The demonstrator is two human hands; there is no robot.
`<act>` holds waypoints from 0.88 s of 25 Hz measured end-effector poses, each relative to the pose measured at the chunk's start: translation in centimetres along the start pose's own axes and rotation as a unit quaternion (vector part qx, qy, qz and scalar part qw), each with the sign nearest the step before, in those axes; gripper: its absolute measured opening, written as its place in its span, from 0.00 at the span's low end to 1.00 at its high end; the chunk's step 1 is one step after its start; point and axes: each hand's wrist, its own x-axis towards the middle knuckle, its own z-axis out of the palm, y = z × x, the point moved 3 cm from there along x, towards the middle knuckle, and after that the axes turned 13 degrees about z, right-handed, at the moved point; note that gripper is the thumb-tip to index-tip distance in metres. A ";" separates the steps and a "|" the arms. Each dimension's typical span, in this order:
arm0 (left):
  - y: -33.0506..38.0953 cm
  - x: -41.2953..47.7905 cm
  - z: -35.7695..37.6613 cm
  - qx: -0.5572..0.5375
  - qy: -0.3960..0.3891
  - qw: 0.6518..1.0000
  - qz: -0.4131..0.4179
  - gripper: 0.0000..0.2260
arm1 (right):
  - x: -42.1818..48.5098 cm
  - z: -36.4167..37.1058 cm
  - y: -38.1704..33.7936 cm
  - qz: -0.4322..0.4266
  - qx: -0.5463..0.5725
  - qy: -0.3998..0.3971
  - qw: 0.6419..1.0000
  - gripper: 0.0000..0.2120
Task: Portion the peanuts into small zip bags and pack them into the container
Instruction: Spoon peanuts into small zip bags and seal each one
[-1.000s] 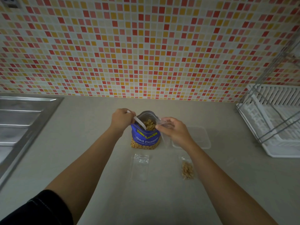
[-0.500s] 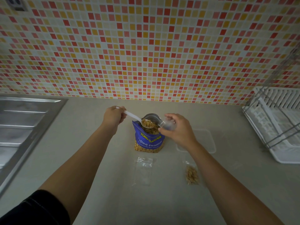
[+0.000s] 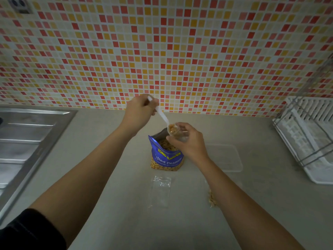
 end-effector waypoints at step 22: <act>-5.5 -2.9 3.8 0.114 -0.023 0.993 -0.034 0.10 | -0.4 -1.4 3.4 0.083 0.089 0.014 0.992 0.21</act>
